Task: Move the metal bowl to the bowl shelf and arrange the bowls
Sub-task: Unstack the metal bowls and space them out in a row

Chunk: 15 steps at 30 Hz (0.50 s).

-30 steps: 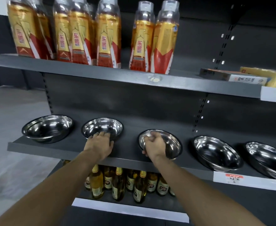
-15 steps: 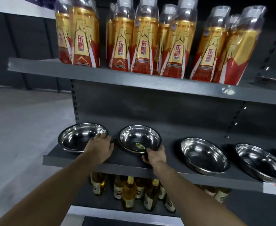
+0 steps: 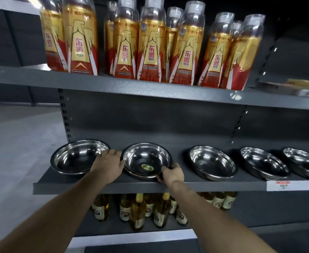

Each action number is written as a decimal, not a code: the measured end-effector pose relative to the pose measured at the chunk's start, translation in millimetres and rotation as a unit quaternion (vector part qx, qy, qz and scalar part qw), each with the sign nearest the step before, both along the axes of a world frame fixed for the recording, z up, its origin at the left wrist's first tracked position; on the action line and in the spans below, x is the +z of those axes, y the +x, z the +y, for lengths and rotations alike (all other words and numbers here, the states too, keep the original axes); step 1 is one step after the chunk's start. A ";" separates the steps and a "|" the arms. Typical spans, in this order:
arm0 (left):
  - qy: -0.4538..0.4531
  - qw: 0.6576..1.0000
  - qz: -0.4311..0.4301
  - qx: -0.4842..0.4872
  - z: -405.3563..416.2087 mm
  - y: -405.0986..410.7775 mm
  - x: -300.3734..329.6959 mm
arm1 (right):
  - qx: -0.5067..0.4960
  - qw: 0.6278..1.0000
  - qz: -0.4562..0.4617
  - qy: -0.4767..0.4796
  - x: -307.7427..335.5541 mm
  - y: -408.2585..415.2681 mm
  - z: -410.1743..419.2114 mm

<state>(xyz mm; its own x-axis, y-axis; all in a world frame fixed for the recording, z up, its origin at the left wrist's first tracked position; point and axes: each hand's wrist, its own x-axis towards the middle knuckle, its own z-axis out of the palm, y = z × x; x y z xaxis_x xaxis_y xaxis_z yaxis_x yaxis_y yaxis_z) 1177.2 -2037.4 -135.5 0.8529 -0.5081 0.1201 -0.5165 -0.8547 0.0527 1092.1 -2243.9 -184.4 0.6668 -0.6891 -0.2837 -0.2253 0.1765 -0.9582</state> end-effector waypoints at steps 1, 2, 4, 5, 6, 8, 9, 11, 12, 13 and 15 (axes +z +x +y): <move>0.000 1.000 -0.001 -0.002 -0.3 -2.0 -0.1 | -0.002 1.000 0.005 -0.006 0.2 -2.0 -1.9; -0.001 1.000 0.000 -0.003 -0.1 -3.8 0.1 | -0.006 1.000 0.011 -0.014 0.6 -4.1 -3.7; -0.006 1.000 0.003 0.001 1.3 -6.7 1.5 | -0.014 0.999 0.020 -0.022 0.9 -8.7 -6.9; -0.009 1.000 0.001 0.004 2.2 -7.7 2.4 | -0.016 1.000 0.018 -0.019 0.7 -10.9 -8.8; -0.011 1.000 -0.001 0.007 2.8 -8.8 3.1 | -0.018 1.000 0.017 -0.014 0.9 -13.5 -10.7; -0.011 1.000 -0.002 0.014 2.9 -11.8 4.2 | -0.021 1.000 0.013 -0.003 2.1 -18.4 -15.2; -0.009 1.000 -0.001 0.018 2.5 -13.6 4.3 | -0.022 1.000 0.011 0.002 2.9 -20.3 -17.0; -0.006 1.000 0.002 0.022 1.2 -17.3 3.9 | -0.016 1.000 0.015 0.005 5.4 -23.0 -18.5; -0.005 1.000 0.004 0.023 0.6 -19.1 4.0 | -0.011 1.000 0.017 0.004 6.4 -23.5 -18.9; -0.004 1.000 0.005 0.023 -0.2 -20.7 4.5 | -0.008 1.000 0.018 0.003 7.0 -23.6 -19.4; -0.001 1.000 0.002 0.022 -1.4 -23.8 4.8 | -0.006 1.000 0.021 0.004 6.7 -23.9 -20.5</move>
<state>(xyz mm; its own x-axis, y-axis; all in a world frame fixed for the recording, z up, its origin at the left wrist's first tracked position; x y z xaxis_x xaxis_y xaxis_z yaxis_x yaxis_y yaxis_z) 1153.4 -2038.8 -130.7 0.8747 -0.4703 0.1174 -0.4787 -0.8761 0.0572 1068.3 -2264.4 -177.6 0.6453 -0.6951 -0.3169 -0.2634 0.1870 -0.9464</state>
